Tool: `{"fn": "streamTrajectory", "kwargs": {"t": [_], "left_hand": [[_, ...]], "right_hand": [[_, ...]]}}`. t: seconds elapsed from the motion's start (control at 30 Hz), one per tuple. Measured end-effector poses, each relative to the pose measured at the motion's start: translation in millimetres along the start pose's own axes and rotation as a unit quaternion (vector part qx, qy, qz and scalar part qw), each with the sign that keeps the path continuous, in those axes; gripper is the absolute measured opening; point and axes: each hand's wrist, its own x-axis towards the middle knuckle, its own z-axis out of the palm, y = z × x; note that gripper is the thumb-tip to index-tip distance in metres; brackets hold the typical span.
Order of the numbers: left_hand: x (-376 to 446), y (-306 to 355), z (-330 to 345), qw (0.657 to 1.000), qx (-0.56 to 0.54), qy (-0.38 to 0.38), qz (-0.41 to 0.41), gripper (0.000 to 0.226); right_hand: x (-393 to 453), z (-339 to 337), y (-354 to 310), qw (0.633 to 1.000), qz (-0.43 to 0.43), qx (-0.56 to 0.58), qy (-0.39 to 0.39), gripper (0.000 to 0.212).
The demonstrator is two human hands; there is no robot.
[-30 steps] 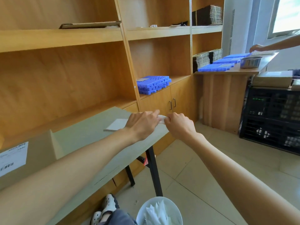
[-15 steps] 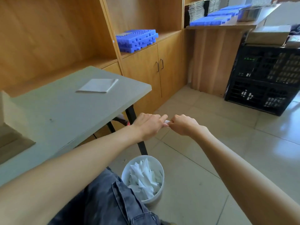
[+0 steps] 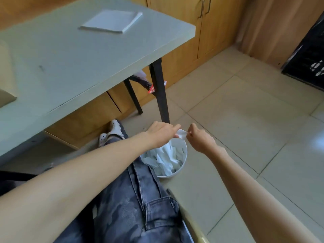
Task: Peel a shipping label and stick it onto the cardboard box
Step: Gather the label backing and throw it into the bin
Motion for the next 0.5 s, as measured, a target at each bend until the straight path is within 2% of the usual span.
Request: {"fn": "streamTrajectory", "kwargs": {"t": [0.27, 0.5], "left_hand": [[4, -35, 54, 0.998, 0.009, -0.061, -0.021, 0.026], [17, -46, 81, 0.994, 0.014, -0.109, -0.026, 0.024]], "right_hand": [[35, 60, -9, 0.999, -0.001, 0.028, -0.026, 0.021], [54, 83, -11, 0.998, 0.031, 0.018, -0.048, 0.026]]}}
